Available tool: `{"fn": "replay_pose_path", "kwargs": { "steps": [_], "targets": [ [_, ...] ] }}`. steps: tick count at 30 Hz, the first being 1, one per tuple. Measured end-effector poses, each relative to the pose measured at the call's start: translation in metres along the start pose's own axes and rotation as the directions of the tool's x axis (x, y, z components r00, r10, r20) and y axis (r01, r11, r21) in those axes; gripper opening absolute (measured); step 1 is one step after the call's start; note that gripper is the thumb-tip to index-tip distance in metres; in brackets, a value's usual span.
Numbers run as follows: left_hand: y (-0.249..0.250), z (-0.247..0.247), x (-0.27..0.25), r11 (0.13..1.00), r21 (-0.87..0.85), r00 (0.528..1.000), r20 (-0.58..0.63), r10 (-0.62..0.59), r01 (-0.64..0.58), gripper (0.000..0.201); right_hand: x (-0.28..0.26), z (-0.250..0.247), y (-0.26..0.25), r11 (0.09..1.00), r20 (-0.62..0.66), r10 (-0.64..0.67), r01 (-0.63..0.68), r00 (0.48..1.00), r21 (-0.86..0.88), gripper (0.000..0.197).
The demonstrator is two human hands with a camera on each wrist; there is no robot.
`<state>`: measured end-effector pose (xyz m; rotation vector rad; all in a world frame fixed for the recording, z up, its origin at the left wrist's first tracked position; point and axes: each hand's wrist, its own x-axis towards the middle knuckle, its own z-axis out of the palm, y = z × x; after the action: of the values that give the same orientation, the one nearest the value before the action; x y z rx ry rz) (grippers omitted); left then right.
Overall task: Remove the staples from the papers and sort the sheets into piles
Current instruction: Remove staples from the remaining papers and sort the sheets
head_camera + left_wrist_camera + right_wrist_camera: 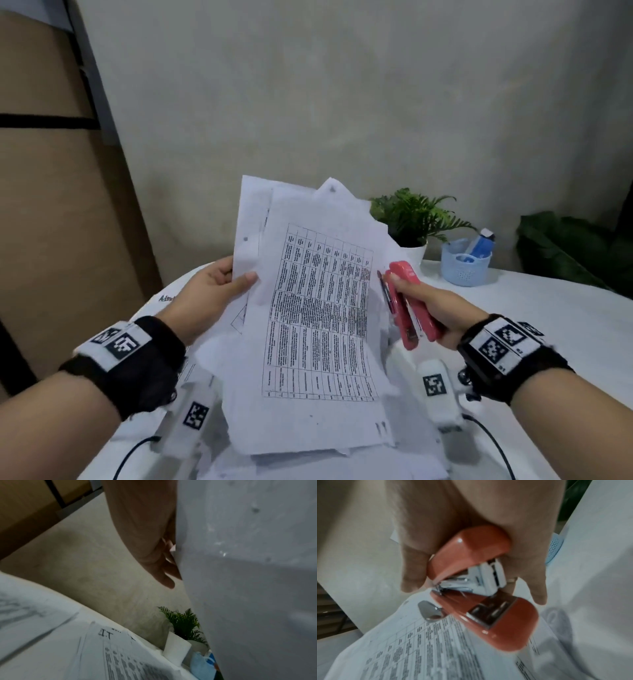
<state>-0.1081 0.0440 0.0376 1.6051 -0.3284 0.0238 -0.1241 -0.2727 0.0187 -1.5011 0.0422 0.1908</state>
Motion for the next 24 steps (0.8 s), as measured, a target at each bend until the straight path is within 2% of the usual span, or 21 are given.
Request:
{"fn": "replay_pose_path", "kwargs": {
  "steps": [3,5,7,9,12,15,17,19,21,22,24],
  "targets": [
    [-0.002,-0.002,-0.006,0.993,-0.103,0.994,-0.101,0.052,-0.063,0.029,-0.003,0.006,0.004,0.999,0.056,-0.012,0.011,0.998,0.031,0.042],
    [-0.004,-0.002,-0.009,0.992,-0.09,0.993,-0.088,0.082,-0.089,0.031,-0.004,0.013,0.007,1.0,0.106,-0.013,0.013,0.994,0.002,0.056],
    [-0.007,-0.002,-0.011,0.996,-0.058,0.998,-0.024,0.065,-0.066,0.03,-0.002,0.018,0.008,0.998,0.108,-0.037,0.042,0.993,-0.046,0.068],
    [-0.009,-0.004,-0.013,0.999,-0.036,0.999,0.054,-0.001,0.003,0.034,0.0,0.024,0.007,0.991,0.061,-0.093,0.098,0.994,-0.088,0.051],
    [-0.011,-0.013,-0.017,0.995,0.085,0.996,0.075,-0.058,0.051,0.047,0.0,0.028,0.002,0.982,-0.045,-0.175,0.171,0.984,-0.081,0.022],
    [-0.012,-0.014,-0.023,0.99,0.113,0.992,0.09,-0.093,0.082,0.068,0.0,0.03,0.002,0.98,-0.165,-0.196,0.191,0.966,-0.05,0.016],
    [-0.013,-0.01,-0.023,0.988,0.129,0.993,0.076,-0.095,0.084,0.074,0.0,0.031,0.002,0.979,-0.219,-0.202,0.196,0.955,-0.05,0.019],
    [-0.011,-0.004,-0.02,0.99,0.097,0.994,0.016,-0.107,0.105,0.06,0.0,0.032,0.003,0.972,-0.233,-0.231,0.217,0.944,-0.084,0.017],
    [-0.012,0.0,-0.01,0.99,0.084,0.99,-0.088,-0.108,0.116,0.032,0.001,0.034,0.004,0.961,-0.225,-0.269,0.245,0.937,-0.13,0.014],
    [-0.012,0.001,-0.006,0.986,0.117,0.981,-0.166,-0.097,0.118,0.026,0.001,0.035,0.005,0.955,-0.22,-0.281,0.251,0.934,-0.155,0.014],
    [-0.011,0.003,0.003,0.988,0.124,0.959,-0.277,-0.058,0.096,0.027,0.001,0.035,0.005,0.948,-0.217,-0.296,0.258,0.93,-0.187,0.014]
  ]
}}
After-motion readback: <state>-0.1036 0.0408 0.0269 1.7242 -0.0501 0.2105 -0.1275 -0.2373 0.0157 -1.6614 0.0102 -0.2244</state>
